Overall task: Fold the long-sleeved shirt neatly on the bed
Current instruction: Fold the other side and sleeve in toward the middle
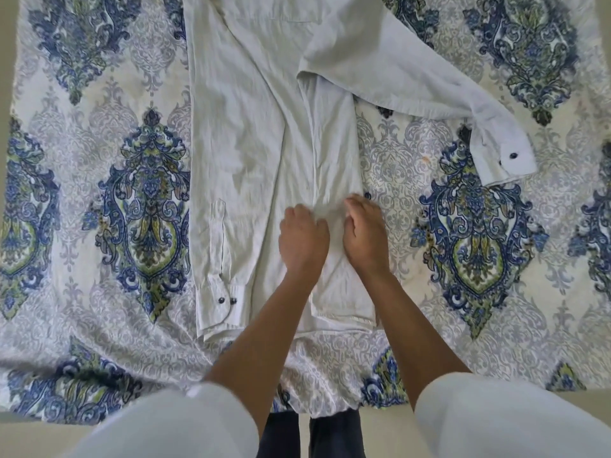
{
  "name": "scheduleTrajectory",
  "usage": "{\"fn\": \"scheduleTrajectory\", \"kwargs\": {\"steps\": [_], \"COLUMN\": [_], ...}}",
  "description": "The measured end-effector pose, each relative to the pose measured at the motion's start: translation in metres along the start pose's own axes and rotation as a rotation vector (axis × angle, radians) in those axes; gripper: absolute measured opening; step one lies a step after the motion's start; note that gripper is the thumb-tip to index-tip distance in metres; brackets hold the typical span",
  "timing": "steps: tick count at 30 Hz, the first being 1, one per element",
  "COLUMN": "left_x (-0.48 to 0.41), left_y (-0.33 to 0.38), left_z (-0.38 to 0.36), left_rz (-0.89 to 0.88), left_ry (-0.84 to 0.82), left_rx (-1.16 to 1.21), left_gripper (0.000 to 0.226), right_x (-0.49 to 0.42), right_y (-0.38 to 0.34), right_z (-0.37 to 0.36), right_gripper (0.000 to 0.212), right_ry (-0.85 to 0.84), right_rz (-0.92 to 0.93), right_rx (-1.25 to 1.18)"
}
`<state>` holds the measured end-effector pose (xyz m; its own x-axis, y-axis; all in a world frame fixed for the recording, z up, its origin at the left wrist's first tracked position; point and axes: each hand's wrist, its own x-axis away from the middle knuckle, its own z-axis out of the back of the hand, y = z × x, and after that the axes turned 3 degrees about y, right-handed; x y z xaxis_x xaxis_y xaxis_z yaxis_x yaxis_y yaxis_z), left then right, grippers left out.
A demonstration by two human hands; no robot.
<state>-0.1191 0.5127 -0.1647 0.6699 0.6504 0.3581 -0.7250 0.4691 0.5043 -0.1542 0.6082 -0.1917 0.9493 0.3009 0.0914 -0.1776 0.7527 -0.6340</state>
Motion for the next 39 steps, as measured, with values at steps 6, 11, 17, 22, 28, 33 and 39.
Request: {"fn": "scheduleTrajectory", "kwargs": {"steps": [6,11,17,22,28,33,39], "left_x": [-0.098,-0.099,-0.167,-0.177,-0.199,-0.254,-0.273], "left_y": [0.026,0.031,0.063,0.061,0.097,0.116,0.094], "left_z": [0.000,0.008,0.014,0.017,0.024,0.021,0.038], "left_rz": [0.065,0.062,0.007,0.014,-0.225,-0.683,-0.485], "left_ry": [-0.229,-0.165,-0.256,-0.287,0.136,0.278,0.077], "left_rx": [0.139,-0.015,0.082,-0.014,-0.230,-0.648,-0.162], "left_gripper": [0.003,0.021,0.023,0.025,0.036,0.048,0.011], "right_x": [-0.043,-0.047,-0.111,-0.137,-0.176,-0.228,-0.249], "right_y": [0.007,0.008,-0.009,-0.007,-0.023,-0.009,-0.011], "right_z": [-0.018,-0.017,-0.011,-0.014,0.017,0.023,0.044], "right_gripper": [0.047,0.059,0.054,0.051,0.035,0.032,0.021], "right_ry": [-0.138,-0.158,-0.180,-0.289,-0.031,0.134,0.099], "right_rz": [0.121,0.059,0.028,-0.004,-0.132,-0.063,-0.110], "right_rx": [0.357,0.406,0.396,0.457,-0.030,0.436,0.410]}}
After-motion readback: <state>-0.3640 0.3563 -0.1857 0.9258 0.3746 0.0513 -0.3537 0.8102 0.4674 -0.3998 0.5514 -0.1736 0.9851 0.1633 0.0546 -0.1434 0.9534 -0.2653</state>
